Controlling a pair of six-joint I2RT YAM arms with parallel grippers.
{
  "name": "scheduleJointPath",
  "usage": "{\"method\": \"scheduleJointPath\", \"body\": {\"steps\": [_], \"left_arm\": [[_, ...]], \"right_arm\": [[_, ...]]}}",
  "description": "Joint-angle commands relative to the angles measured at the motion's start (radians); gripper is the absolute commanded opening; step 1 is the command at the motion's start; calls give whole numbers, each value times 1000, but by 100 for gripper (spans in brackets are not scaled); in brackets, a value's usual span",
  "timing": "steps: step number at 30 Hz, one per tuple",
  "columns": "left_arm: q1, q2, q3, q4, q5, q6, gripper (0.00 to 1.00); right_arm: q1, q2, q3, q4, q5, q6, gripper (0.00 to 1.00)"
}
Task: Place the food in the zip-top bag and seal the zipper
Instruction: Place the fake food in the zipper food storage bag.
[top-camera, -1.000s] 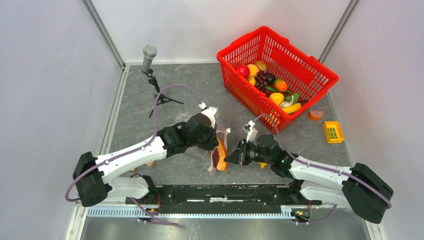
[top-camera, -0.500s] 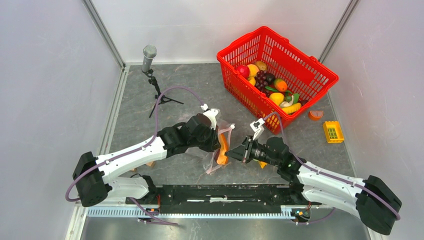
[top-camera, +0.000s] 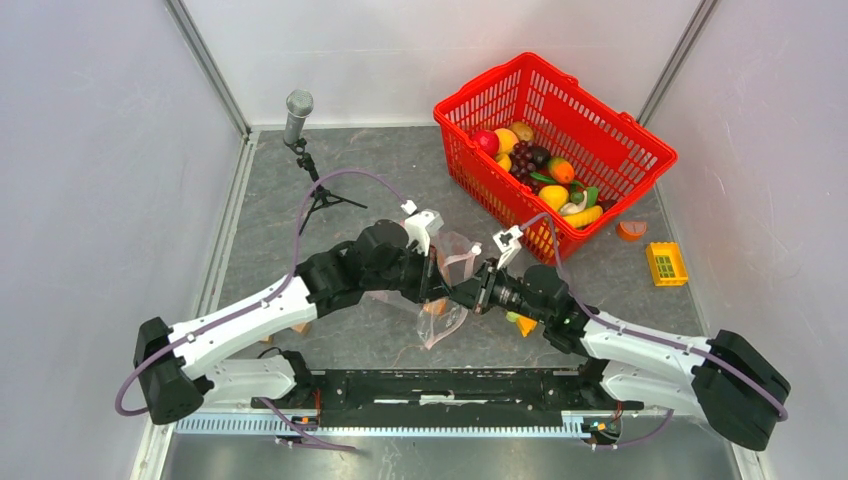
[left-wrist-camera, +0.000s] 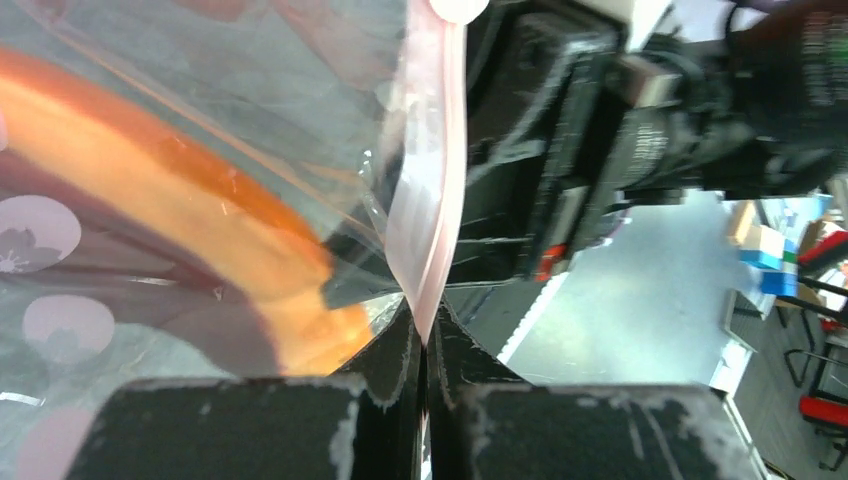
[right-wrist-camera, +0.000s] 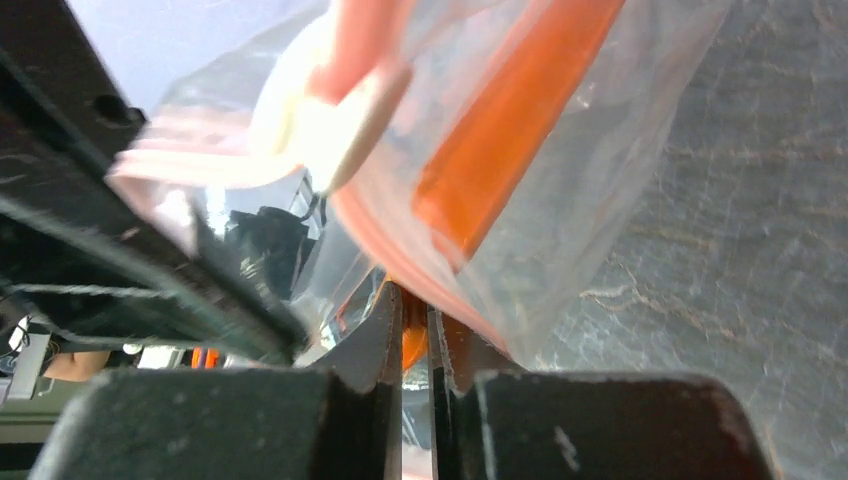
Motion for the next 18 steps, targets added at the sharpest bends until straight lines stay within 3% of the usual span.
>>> {"method": "scheduleJointPath", "body": {"steps": [1, 4, 8, 12, 16, 18], "left_arm": [[-5, -59, 83, 44, 92, -21, 2], [-5, -88, 87, 23, 71, 17, 2], [-5, -88, 105, -14, 116, 36, 2], [-6, -107, 122, -133, 48, 76, 2], [-6, -171, 73, -134, -104, 105, 2], [-6, -175, 55, -136, -176, 131, 2]], "right_arm": [[-2, 30, 129, 39, -28, -88, 0], [-2, 26, 148, -28, 12, -98, 0], [-4, -27, 74, 70, 111, -50, 0], [-4, -72, 131, -134, 291, -145, 0], [-6, -35, 187, -118, 22, -199, 0], [-6, -18, 190, -82, -133, -142, 0]]}}
